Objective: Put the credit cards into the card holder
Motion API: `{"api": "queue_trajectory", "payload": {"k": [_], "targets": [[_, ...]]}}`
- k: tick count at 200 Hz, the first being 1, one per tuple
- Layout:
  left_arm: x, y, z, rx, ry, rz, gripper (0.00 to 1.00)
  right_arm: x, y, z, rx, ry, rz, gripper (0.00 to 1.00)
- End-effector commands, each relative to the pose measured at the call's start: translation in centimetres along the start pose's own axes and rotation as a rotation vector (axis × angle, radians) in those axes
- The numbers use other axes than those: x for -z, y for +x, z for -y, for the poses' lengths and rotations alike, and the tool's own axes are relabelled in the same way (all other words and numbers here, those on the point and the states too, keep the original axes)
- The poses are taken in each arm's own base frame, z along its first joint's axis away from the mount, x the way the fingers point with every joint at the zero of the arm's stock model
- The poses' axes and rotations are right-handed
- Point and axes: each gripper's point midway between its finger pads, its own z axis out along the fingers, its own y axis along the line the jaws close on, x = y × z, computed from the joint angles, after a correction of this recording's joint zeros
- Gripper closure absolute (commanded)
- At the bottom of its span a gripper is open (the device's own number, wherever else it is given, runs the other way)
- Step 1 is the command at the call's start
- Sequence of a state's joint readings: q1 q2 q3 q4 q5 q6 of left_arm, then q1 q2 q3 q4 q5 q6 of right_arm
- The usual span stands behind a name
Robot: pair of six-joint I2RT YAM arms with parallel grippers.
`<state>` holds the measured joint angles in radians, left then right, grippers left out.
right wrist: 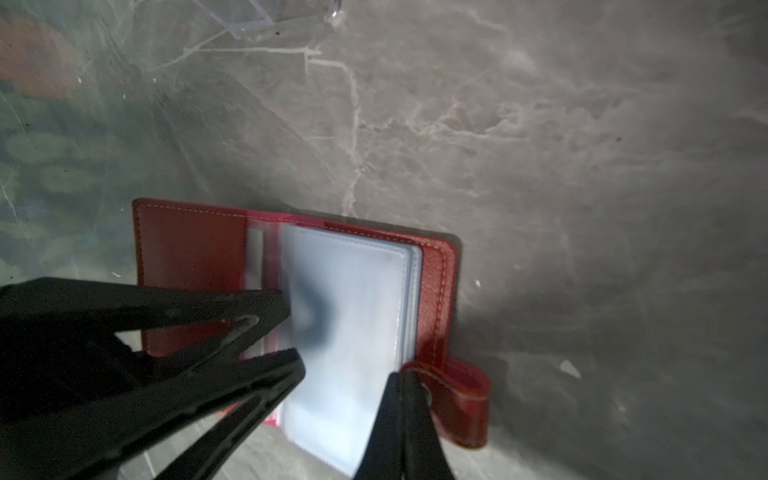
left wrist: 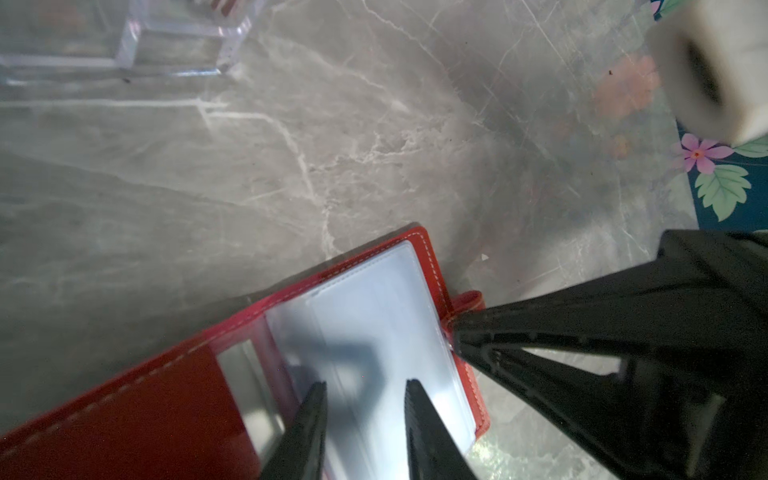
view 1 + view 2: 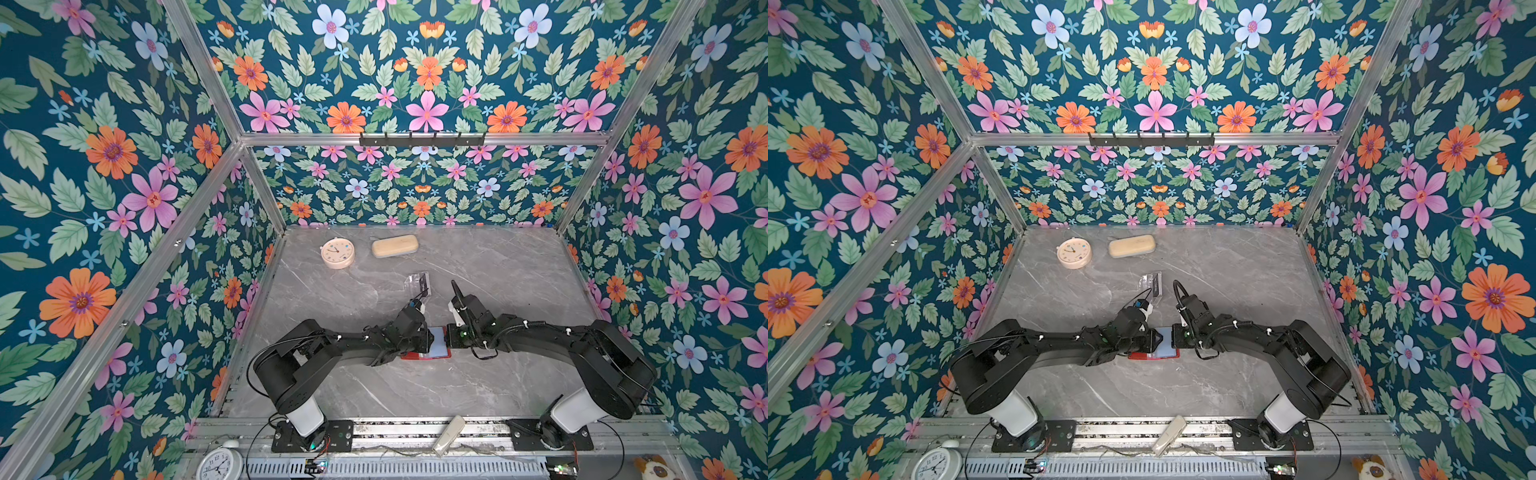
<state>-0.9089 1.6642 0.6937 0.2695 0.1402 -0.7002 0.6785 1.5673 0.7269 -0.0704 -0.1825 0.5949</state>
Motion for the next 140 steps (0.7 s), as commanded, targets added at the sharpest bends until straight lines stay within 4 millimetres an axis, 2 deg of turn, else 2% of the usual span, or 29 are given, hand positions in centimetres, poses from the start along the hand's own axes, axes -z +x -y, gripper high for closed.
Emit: {"api": "queue_trajectory", "payload": {"k": [1,70,122,140], "targets": [[-0.1,0.0,0.6,-0.002,0.027,-0.009,0.66,-0.2,0.3,0.1,-0.01,0.002,-0.009,1.0],[-0.8,0.3,0.9,0.007,0.05,-0.03,0.69,0.0,0.2,0.2,-0.009,0.005,-0.003,1.0],[-0.2,-0.1,0.1,0.004,0.0,-0.007,1.0,1.4,-0.4,0.7,-0.003,0.046,0.044,1.0],[0.1,-0.3,0.1,0.003,-0.005,0.007,1.0,2.2,-0.8,1.0,0.0,0.072,0.071,1.0]]}}
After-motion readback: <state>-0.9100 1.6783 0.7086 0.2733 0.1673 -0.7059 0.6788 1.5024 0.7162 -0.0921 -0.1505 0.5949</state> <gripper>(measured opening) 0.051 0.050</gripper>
